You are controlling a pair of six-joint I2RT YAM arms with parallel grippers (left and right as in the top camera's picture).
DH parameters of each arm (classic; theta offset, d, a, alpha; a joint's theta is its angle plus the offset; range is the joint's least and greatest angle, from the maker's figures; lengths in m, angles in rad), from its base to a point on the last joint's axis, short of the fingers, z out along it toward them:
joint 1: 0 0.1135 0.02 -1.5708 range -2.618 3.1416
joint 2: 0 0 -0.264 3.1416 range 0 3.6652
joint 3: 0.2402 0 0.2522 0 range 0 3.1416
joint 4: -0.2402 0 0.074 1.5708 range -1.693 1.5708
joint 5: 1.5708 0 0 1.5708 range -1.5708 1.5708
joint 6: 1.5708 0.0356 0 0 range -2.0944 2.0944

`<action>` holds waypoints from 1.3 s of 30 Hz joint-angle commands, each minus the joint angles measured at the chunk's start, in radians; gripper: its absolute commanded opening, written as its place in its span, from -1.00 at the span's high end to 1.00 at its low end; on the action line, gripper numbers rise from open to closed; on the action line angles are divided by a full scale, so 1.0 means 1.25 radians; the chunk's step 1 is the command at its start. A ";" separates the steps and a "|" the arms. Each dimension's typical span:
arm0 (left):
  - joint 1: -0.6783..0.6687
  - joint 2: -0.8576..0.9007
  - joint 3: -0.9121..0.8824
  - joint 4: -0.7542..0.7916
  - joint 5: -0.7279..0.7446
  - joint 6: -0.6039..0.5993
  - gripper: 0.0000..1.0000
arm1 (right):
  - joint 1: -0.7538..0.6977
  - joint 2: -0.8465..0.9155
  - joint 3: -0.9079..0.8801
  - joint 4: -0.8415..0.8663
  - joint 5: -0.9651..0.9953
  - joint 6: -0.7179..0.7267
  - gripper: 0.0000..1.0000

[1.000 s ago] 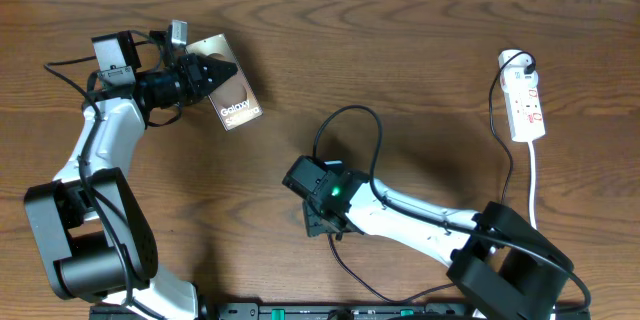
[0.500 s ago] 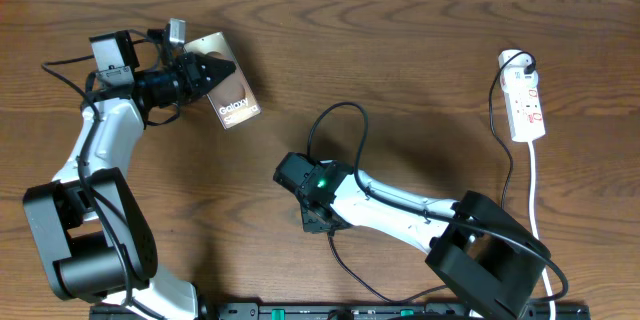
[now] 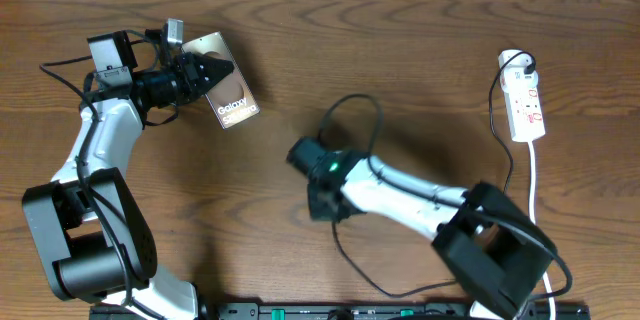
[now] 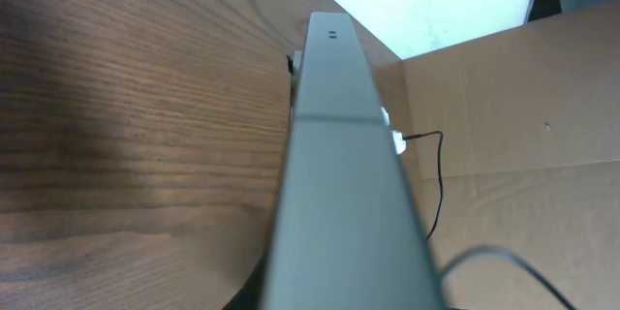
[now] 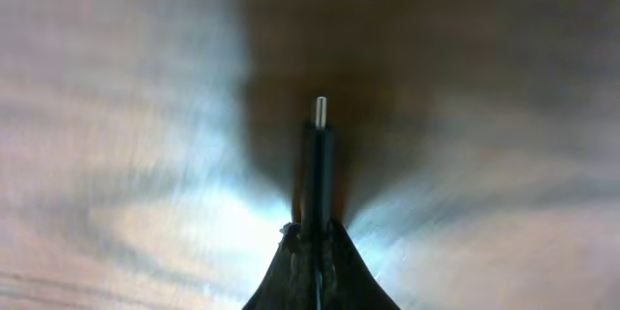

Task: Plug charger to phone and switch on socket
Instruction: 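Lift the cable connector with the right gripper toward the phone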

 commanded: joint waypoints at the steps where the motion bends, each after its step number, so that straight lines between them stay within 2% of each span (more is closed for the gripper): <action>1: 0.004 -0.001 0.006 0.005 0.017 0.014 0.85 | -0.105 0.008 0.015 0.042 -0.181 -0.136 0.98; 4: 0.004 -0.001 0.006 0.004 0.017 0.014 0.86 | -0.230 0.008 0.015 0.144 -0.446 -0.298 0.98; 7: 0.004 -0.001 0.006 0.005 0.017 0.014 0.86 | -0.340 0.008 0.015 0.215 -0.736 -0.608 0.98; 11: 0.004 -0.001 0.006 0.004 0.017 0.014 0.86 | -0.396 0.010 0.013 0.233 -0.760 -0.824 0.98; 12: 0.004 -0.001 0.006 0.004 0.017 0.014 0.86 | -0.405 0.012 0.013 0.248 -0.761 -0.828 0.98; 18: 0.004 -0.001 0.006 0.004 0.017 0.014 0.86 | -0.437 0.042 0.013 0.370 -0.898 -0.800 0.98; 26: 0.004 -0.001 0.006 -0.002 0.017 0.014 0.86 | -0.434 0.209 0.013 0.711 -1.040 -0.461 0.98; 30: 0.004 -0.001 0.006 -0.001 0.017 0.014 0.85 | -0.423 0.256 0.013 0.793 -1.055 -0.375 0.98; 34: 0.003 -0.001 0.006 0.034 0.052 0.009 0.85 | -0.403 0.261 0.013 0.820 -1.055 -0.373 0.98; 36: 0.003 -0.001 0.006 0.089 0.097 -0.027 0.86 | -0.389 0.261 0.013 0.886 -1.047 -0.326 0.98; 39: 0.003 -0.001 0.006 0.221 0.125 -0.148 0.86 | -0.375 0.261 0.013 1.017 -1.035 -0.225 0.98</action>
